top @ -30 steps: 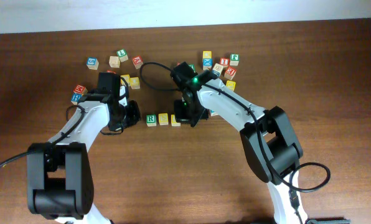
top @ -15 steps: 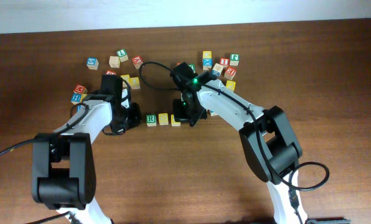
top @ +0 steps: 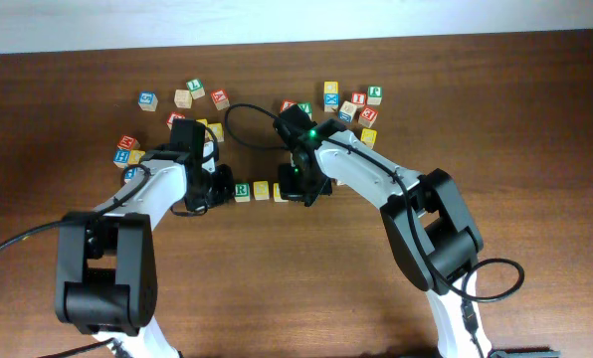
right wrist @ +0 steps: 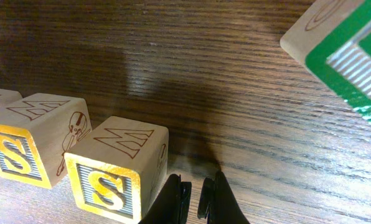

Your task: Spell out RSS

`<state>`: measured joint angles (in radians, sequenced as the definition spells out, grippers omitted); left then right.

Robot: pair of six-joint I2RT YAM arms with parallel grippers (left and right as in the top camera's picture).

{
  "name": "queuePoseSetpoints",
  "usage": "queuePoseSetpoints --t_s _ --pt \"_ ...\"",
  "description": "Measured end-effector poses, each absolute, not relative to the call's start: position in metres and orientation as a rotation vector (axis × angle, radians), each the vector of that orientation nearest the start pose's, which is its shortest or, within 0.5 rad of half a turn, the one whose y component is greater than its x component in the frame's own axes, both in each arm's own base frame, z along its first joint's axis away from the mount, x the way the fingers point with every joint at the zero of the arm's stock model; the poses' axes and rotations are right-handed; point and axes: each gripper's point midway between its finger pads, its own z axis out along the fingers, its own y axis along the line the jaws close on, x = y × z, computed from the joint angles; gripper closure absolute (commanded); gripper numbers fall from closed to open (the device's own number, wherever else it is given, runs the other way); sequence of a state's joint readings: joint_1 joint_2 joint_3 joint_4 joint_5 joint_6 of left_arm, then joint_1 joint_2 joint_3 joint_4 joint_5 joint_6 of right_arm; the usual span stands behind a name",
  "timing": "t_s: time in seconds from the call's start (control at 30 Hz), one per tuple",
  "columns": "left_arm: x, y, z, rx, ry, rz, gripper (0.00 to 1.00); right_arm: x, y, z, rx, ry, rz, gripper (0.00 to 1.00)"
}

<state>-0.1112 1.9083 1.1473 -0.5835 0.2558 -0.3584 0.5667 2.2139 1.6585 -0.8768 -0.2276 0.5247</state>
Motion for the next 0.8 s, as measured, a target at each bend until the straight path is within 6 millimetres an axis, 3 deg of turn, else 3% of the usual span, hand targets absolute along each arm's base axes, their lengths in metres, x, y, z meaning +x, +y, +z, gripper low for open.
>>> queuePoseSetpoints --t_s 0.8 --pt "0.38 -0.102 0.006 -0.251 2.897 -0.466 1.0 0.366 0.288 0.011 -0.106 3.077 0.518 0.96"
